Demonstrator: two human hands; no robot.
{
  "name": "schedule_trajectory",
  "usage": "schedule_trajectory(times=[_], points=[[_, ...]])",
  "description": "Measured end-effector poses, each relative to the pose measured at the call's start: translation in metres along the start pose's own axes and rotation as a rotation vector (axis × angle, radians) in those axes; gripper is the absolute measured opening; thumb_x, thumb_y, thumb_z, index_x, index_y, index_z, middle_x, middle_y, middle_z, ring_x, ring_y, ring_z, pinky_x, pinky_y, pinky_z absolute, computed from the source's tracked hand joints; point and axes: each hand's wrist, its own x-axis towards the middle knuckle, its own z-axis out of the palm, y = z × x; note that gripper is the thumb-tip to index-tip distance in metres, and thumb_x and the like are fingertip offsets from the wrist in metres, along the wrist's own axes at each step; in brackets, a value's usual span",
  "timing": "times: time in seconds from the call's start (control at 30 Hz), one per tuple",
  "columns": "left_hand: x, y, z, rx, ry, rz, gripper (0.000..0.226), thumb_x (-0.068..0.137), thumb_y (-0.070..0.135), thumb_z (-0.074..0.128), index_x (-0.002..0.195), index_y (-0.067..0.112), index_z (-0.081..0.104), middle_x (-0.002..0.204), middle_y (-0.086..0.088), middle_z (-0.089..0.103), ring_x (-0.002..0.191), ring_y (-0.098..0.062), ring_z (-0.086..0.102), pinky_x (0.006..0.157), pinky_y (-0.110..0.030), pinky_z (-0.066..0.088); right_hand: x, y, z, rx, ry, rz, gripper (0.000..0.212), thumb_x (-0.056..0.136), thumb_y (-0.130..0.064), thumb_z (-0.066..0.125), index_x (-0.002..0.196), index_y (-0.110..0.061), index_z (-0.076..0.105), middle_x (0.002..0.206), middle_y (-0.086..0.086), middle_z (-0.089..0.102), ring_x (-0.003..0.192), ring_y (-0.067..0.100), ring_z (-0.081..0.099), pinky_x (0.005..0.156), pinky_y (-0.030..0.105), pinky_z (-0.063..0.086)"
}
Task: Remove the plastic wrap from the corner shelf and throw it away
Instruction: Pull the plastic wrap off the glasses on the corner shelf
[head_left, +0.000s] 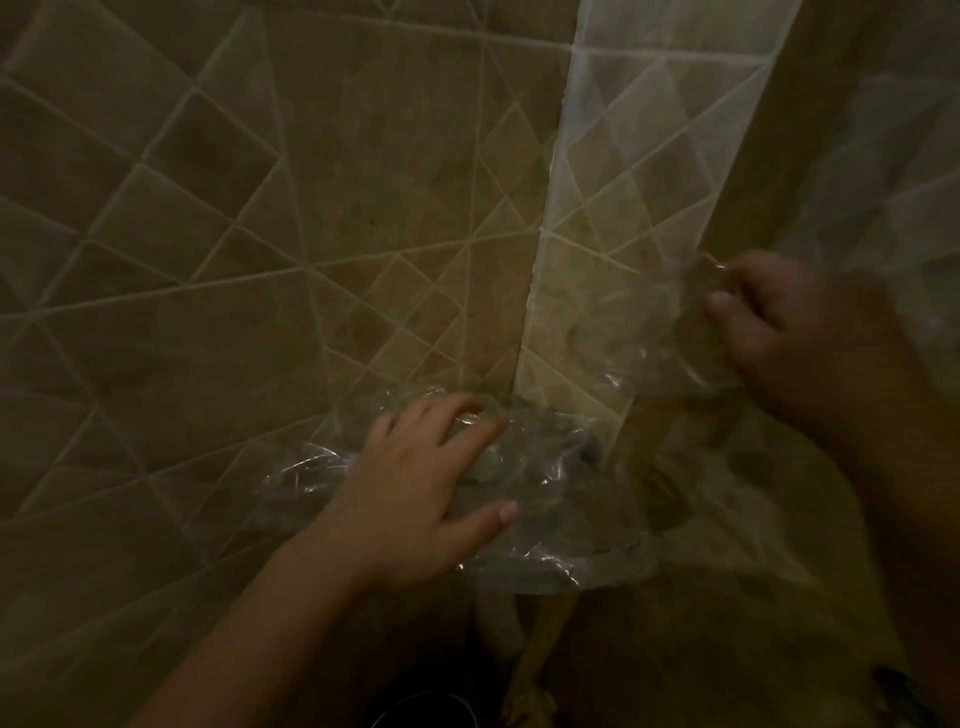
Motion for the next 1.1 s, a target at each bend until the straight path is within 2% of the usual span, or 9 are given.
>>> schedule_trajectory(times=[0.13,0.23,0.47,0.6,0.67,0.77,0.87,1.03,1.1], points=[[0.019,0.0,0.022,0.175,-0.233,-0.001,0.071,0.077,0.082,0.028,0.137,0.046,0.039,0.162,-0.005,0.006,0.146,-0.024,0.003,0.115,-0.054,0.003,0.038,-0.017,0.06,-0.086,-0.185,0.02,0.018,0.088,-0.017,0.05,0.081,-0.008,0.064,0.075,0.014,0.062,0.07,0.032,0.058,0.06,0.032,0.039],[0.014,0.001,0.03,0.184,-0.209,0.01,0.068,0.075,0.084,0.029,0.126,0.044,0.052,0.16,-0.009,0.016,0.144,-0.028,0.012,0.11,-0.057,0.015,0.045,-0.021,0.105,-0.167,-0.313,0.063,0.027,0.084,-0.017,0.052,0.058,-0.017,0.047,0.058,0.003,0.046,0.067,0.03,0.056,0.058,0.03,0.037],[0.0,0.009,0.025,0.178,-0.151,0.02,0.062,0.079,0.079,0.033,0.1,0.032,0.067,0.155,-0.005,0.025,0.14,-0.029,0.019,0.105,-0.06,0.027,0.034,-0.012,0.162,-0.181,-0.426,0.202,0.034,0.081,-0.035,0.057,0.053,-0.017,0.048,0.06,0.003,0.051,0.064,0.025,0.052,0.061,0.03,0.041],[-0.012,0.011,0.027,0.169,-0.083,0.031,0.051,0.08,0.073,0.043,0.09,0.029,0.066,0.15,-0.004,0.033,0.136,-0.028,0.027,0.101,-0.057,0.033,0.025,-0.008,0.171,-0.232,-0.431,0.267,0.027,0.082,-0.03,0.056,0.057,-0.021,0.051,0.06,0.001,0.051,0.063,0.021,0.053,0.057,0.03,0.041],[-0.018,0.01,0.028,0.145,-0.068,0.029,0.047,0.08,0.072,0.044,0.094,0.031,0.063,0.15,-0.004,0.034,0.138,-0.027,0.026,0.102,-0.058,0.032,0.02,-0.006,0.173,-0.243,-0.386,0.271,0.016,0.084,-0.029,0.057,0.082,-0.013,0.061,0.069,0.003,0.059,0.07,0.024,0.058,0.059,0.029,0.04],[-0.026,0.001,0.03,0.093,-0.056,0.059,0.053,0.081,0.07,0.047,0.121,0.036,0.05,0.155,-0.004,0.029,0.142,-0.021,0.018,0.111,-0.055,0.024,0.015,-0.002,0.175,-0.28,-0.328,0.276,0.038,0.085,-0.022,0.056,0.113,0.002,0.044,0.097,0.022,0.067,0.089,0.037,0.063,0.064,0.031,0.038],[-0.029,-0.007,0.026,-0.028,-0.051,0.031,0.073,0.082,0.067,0.049,0.145,0.038,0.025,0.161,0.001,0.012,0.146,-0.011,-0.002,0.114,-0.047,0.006,0.007,-0.001,0.172,-0.208,-0.284,0.224,0.034,0.092,-0.024,0.048,0.112,0.002,0.043,0.098,0.026,0.066,0.085,0.039,0.063,0.063,0.031,0.038],[-0.025,-0.022,0.016,-0.146,0.041,-0.089,0.077,0.083,0.065,0.045,0.148,0.034,0.018,0.162,0.005,0.011,0.147,-0.008,-0.001,0.113,-0.047,0.011,-0.025,-0.003,0.152,0.047,-0.204,0.209,0.031,0.096,-0.033,0.044,0.11,-0.007,0.052,0.091,0.018,0.067,0.056,0.008,0.044,0.044,0.018,0.027],[-0.021,-0.028,0.014,-0.163,0.026,-0.132,0.08,0.083,0.067,0.042,0.15,0.033,0.014,0.162,0.004,0.011,0.147,-0.01,0.001,0.114,-0.046,0.012,-0.042,0.003,0.136,0.139,-0.132,0.231,0.031,0.096,-0.031,0.047,0.12,-0.013,0.053,0.096,0.014,0.069,0.063,0.006,0.054,0.051,0.014,0.036]])
